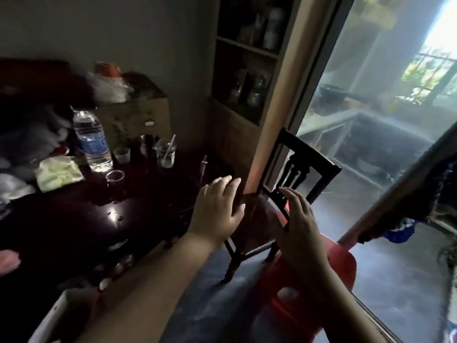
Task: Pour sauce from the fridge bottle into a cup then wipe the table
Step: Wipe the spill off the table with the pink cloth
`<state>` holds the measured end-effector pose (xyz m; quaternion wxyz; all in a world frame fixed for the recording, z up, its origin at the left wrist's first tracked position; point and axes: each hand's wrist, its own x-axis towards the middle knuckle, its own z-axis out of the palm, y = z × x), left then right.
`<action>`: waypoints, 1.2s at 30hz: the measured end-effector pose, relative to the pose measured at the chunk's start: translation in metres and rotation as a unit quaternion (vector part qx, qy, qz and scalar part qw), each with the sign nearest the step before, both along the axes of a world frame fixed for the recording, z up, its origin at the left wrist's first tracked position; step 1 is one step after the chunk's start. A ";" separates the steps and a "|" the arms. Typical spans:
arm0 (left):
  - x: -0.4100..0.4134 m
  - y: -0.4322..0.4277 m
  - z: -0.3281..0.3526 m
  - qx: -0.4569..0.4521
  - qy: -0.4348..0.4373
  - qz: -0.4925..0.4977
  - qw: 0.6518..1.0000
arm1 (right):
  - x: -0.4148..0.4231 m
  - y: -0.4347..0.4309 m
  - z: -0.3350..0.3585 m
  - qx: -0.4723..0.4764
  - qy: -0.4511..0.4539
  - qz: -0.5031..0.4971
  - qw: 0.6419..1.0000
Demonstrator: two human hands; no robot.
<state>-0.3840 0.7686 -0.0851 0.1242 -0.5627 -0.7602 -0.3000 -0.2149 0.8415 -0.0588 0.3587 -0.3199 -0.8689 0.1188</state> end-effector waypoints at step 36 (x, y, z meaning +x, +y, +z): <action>-0.335 -0.105 -0.230 -0.370 -0.234 0.303 0.846 | -0.434 0.003 -0.227 -0.155 -0.466 0.330 0.806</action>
